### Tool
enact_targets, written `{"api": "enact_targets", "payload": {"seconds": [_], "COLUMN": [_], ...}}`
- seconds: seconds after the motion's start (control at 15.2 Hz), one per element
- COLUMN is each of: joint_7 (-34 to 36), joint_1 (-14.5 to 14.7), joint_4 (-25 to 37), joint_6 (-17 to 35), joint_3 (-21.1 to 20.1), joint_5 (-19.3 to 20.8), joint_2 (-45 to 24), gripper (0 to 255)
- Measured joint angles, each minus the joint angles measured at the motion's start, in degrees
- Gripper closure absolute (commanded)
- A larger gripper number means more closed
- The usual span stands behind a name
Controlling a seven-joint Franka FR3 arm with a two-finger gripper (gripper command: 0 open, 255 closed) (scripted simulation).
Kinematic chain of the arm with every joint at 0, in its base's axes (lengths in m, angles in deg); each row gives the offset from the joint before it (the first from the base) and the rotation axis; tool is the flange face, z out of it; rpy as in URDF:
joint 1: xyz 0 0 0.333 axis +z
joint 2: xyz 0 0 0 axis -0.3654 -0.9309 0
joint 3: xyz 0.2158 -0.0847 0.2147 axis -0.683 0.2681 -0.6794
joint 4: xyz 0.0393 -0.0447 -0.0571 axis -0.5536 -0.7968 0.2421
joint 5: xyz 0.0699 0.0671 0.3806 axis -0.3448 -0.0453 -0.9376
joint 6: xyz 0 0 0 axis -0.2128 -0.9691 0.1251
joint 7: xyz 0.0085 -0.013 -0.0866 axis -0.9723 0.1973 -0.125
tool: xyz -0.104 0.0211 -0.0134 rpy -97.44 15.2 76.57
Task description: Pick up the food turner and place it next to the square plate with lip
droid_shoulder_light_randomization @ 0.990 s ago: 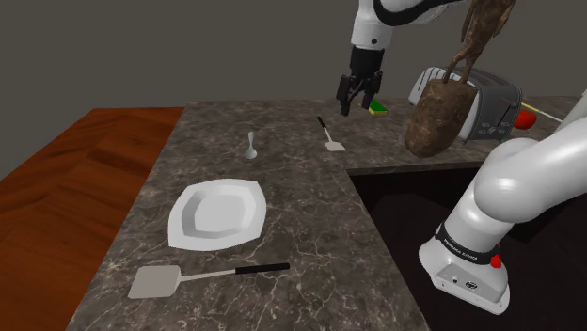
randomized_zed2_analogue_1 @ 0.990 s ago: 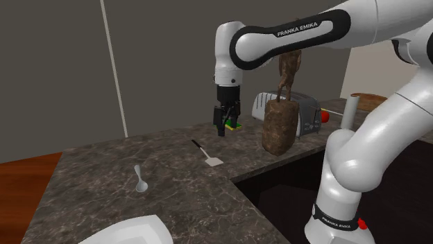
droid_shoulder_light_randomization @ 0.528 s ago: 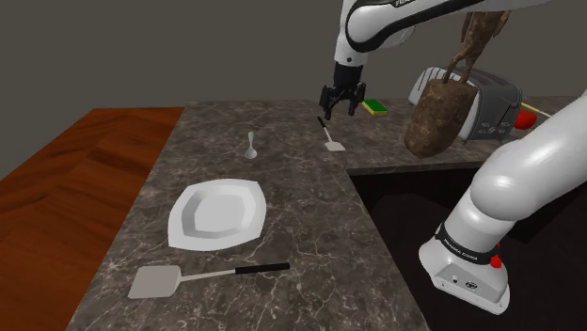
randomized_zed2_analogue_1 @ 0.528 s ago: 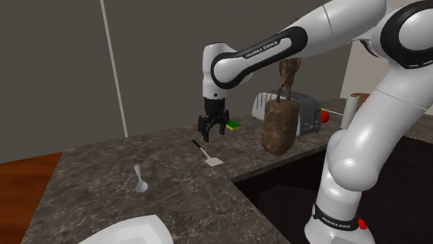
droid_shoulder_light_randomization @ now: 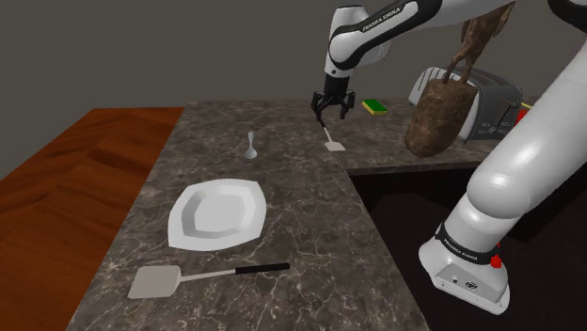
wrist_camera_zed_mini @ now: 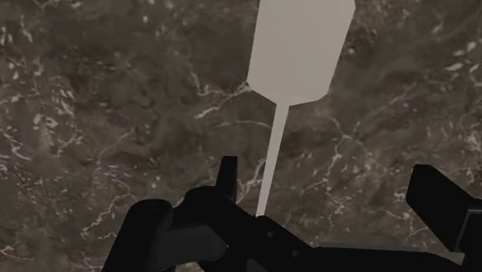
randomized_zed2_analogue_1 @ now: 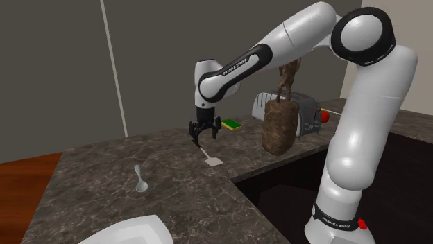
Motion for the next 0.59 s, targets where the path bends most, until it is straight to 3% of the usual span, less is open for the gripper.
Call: {"api": "enact_targets", "payload": {"seconds": [0.26,0.59], "joint_7": [3.98,5.16], "joint_1": [-1.7,-2.05], "joint_4": [3.56,3.66], "joint_6": [3.8,7.66], "joint_3": [1.41,1.82], "joint_5": [1.31,1.74], "joint_2": [-6.57,-10.31], "gripper": [0,0]}}
